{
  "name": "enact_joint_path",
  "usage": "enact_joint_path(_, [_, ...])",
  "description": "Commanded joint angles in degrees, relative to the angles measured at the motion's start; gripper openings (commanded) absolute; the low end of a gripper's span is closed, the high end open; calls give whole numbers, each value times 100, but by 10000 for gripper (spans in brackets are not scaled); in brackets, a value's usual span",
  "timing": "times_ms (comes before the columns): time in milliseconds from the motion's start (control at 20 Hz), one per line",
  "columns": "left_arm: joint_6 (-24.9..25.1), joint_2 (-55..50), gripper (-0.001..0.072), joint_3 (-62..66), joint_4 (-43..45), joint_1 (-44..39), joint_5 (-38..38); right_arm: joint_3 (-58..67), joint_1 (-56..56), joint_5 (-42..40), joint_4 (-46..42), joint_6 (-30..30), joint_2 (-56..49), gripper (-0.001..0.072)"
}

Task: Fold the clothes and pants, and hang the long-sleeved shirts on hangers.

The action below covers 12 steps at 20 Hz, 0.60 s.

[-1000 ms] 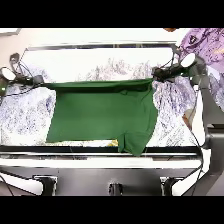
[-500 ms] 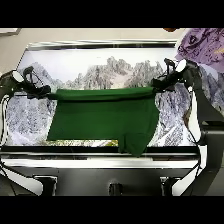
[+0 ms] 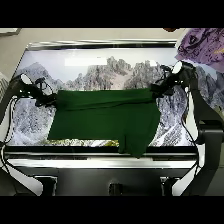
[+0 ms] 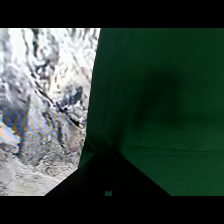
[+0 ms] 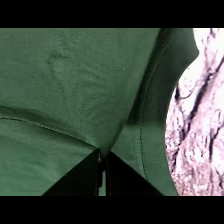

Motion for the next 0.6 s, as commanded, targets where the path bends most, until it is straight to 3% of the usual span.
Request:
enact_joint_path(0, [-20, -160, 17, -2, -74, -46, -177, -2, 31, 131, -33, 22, -122, 25])
enact_joint_path(150, [-61, -201, 38, 2, -72, -37, -155, -2, 28, 205, -33, 26, -221, 27])
enact_joint_path(200, [-66, -197, 106, 35, -44, -37, -157, -2, 28, 223, -33, 42, -225, 61])
enact_joint_path(300, [-111, -155, 472, 199, 35, -35, -160, 7, 22, 339, -31, 39, -210, 330])
enact_joint_path(350, [-160, -94, 586, 358, 173, -31, -179, 7, 17, 479, -61, 28, -157, 483])
enact_joint_path(400, [-177, -11, 630, 540, 385, -22, -225, 7, -15, 605, -81, 13, -63, 532])
enact_joint_path(550, [-199, 555, 629, 876, 1292, 98, -308, -9, -385, 741, 111, -149, 487, 547])
